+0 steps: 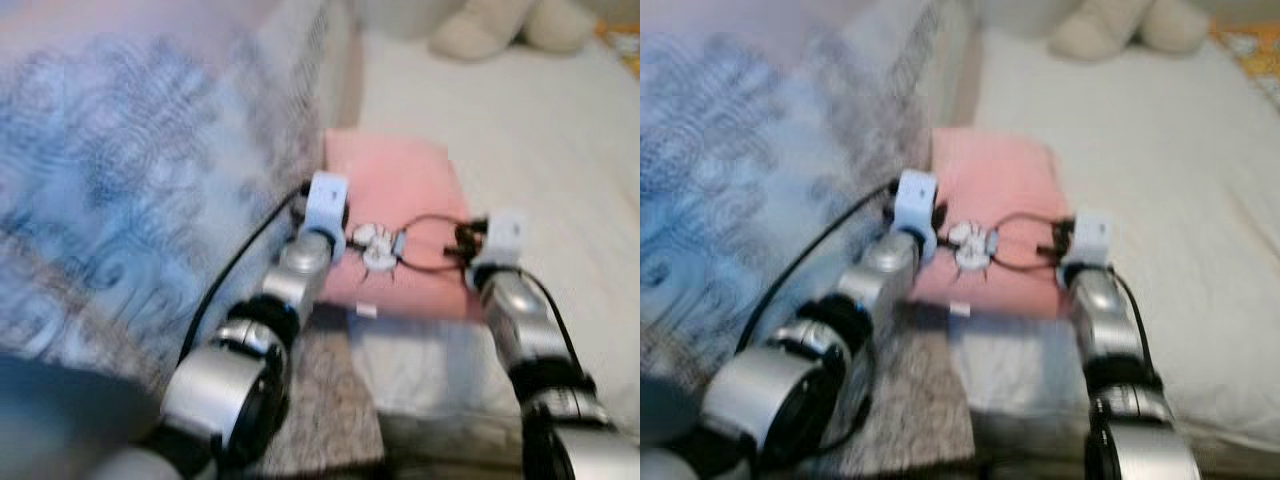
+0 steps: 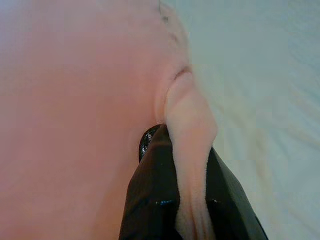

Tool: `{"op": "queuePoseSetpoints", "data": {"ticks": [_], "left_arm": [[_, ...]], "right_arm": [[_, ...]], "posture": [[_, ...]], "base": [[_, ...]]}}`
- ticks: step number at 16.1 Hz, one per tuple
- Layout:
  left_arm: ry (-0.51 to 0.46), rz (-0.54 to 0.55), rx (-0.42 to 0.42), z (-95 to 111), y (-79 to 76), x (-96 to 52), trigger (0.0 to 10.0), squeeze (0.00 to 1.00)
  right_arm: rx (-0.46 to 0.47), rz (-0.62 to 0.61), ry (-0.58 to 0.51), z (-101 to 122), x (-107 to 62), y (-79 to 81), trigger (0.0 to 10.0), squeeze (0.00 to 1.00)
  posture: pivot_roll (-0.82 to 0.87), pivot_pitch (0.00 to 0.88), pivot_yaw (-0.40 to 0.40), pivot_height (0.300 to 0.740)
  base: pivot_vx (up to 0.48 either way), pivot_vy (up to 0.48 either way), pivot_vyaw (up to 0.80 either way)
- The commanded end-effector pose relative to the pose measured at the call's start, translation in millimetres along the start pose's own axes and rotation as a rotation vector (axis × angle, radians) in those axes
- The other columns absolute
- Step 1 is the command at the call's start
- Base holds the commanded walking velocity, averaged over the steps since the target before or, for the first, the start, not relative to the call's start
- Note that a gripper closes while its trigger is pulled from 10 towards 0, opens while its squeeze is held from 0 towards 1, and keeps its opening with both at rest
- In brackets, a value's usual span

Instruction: Clean up the room

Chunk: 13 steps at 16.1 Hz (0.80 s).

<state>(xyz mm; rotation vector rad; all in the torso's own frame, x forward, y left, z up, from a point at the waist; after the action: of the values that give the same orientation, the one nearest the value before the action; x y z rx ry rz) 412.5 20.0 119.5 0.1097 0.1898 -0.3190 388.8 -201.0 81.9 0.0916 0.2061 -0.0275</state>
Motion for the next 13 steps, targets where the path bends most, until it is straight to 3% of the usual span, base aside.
{"op": "queuePoseSetpoints", "data": {"ticks": [1,5,7,9,10,11,12,13], "left_arm": [[-0.036,0.12,-0.031,10,23.6,0.7,10.0,0.0],[0.021,0.114,-0.04,-15,21.2,-3.3,10.0,0.0],[0.046,0.084,-0.022,-22,17.2,-4.2,10.0,0.0],[0.05,0.074,0.005,-25,13.9,-4.8,10.0,0.0],[0.05,0.075,0.003,-25,13.8,-5.0,10.0,0.96],[0.04,0.073,0.007,-24,13.8,-4.9,10.0,1.0],[-0.007,0.072,0.038,-14,15.4,-3.5,10.0,1.0],[-0.03,0.071,0.055,-8,16.2,-2.8,10.0,1.0]], "right_arm": [[-0.034,-0.041,-0.001,0,-0.8,-15.6,10.0,0.0],[-0.06,-0.021,0.073,-20,3.0,-2.8,10.0,0.0],[-0.043,0.009,0.13,-41,-0.4,13.6,10.0,0.0],[-0.023,0.007,0.177,-57,-5.0,17.9,10.0,0.0],[-0.025,0.004,0.183,-60,-5.9,18.3,10.0,0.0],[-0.03,0.001,0.18,-60,-6.0,18.2,10.0,0.24],[-0.024,-0.009,0.163,-57,-5.1,17.9,10.0,1.0],[-0.017,-0.012,0.156,-56,-4.7,18.2,10.0,1.0]], "posture": [[-0.2,0.103,0.105,0.74],[-0.21,0.181,0.099,0.74],[-0.22,0.211,0.087,0.74],[-0.21,0.226,0.085,0.74],[-0.21,0.231,0.086,0.74],[-0.21,0.235,0.087,0.74],[-0.22,0.239,0.087,0.74],[-0.22,0.239,0.087,0.74]], "base": [[0.0,0.0,0.0],[0.0,0.0,0.0],[0.0,0.0,0.0],[0.0,0.0,0.0],[0.0,0.0,0.0],[0.0,0.0,0.0],[0.0,0.0,0.0],[0.0,0.0,0.0]]}}
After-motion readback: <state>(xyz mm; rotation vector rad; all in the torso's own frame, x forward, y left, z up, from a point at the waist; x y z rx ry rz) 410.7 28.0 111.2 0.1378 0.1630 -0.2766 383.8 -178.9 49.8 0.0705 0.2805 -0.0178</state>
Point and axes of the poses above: a point about 5 cm out from each wrist's last joint towards the gripper, its own x axis pointing out of the wrist towards the gripper, its own z axis along the axis of the wrist's last joint, y = z × x, the point moved 4 cm from there along x, pointing out of the wrist towards the gripper, and after that the axes turned 5 degrees about x, right-handed, at the moved point
